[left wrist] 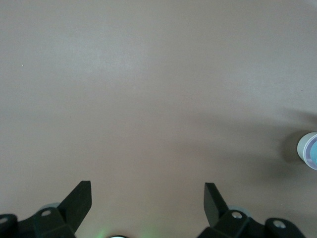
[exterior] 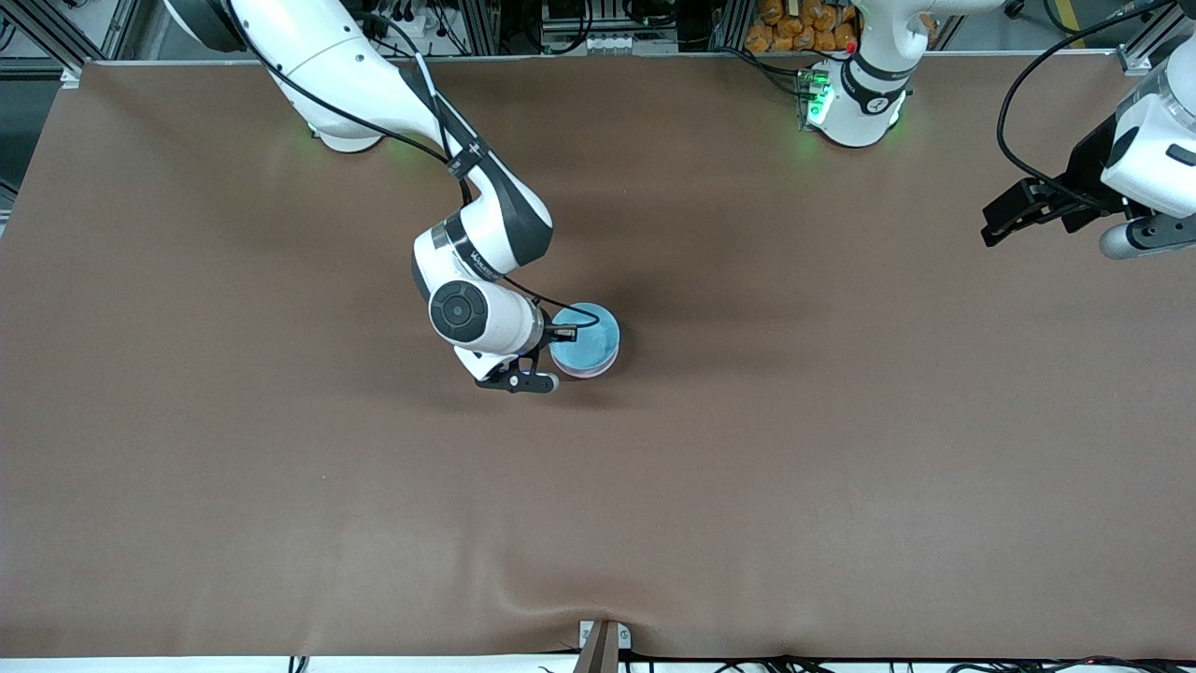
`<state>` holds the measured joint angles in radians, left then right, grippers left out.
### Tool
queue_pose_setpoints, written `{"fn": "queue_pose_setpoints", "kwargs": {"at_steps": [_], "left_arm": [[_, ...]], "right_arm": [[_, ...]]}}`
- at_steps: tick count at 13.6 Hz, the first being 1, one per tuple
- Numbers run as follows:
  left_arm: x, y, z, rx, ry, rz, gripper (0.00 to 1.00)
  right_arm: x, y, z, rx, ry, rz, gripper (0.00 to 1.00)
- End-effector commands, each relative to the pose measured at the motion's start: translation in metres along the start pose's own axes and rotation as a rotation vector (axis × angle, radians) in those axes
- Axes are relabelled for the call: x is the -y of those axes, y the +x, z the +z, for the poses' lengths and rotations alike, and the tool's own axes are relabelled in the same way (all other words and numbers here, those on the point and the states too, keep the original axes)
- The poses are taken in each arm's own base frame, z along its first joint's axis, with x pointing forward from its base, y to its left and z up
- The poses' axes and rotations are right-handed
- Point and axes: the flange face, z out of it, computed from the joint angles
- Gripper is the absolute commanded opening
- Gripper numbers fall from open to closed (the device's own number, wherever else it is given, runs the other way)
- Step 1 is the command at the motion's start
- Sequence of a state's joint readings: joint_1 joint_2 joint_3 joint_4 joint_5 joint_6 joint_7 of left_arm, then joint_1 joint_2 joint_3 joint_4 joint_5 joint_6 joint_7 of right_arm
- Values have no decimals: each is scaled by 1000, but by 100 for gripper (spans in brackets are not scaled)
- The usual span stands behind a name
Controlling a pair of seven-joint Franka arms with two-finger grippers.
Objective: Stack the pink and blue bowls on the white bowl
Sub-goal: 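Lower the blue bowl into the pink bowl and open the right gripper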
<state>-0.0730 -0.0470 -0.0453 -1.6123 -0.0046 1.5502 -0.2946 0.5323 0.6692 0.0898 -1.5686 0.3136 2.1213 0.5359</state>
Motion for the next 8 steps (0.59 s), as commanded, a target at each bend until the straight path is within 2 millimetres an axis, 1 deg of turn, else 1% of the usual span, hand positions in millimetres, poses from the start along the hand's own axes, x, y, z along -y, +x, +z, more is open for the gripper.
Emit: {"fn": "queue_pose_setpoints", "kwargs": {"at_steps": [1,5,6,7,8], "left_arm": [[3,-4,-3,-15,-9,9,100],[2,-5,-2,-11,-7,54,100],[2,-5,-3,-9,-7,55,100],[3,-5,-2,-3,-5,55,100],[4,-5,3,6,-3,54,100]], "right_arm": [[-2,3,3,7,8,-11,0],[-1,2,6,9,6,-23,0],[-2,3,5,7,7,-22,18],[-1,2,5,7,7,-28,64],[-1,2,5,7,7,-24,100]]}}
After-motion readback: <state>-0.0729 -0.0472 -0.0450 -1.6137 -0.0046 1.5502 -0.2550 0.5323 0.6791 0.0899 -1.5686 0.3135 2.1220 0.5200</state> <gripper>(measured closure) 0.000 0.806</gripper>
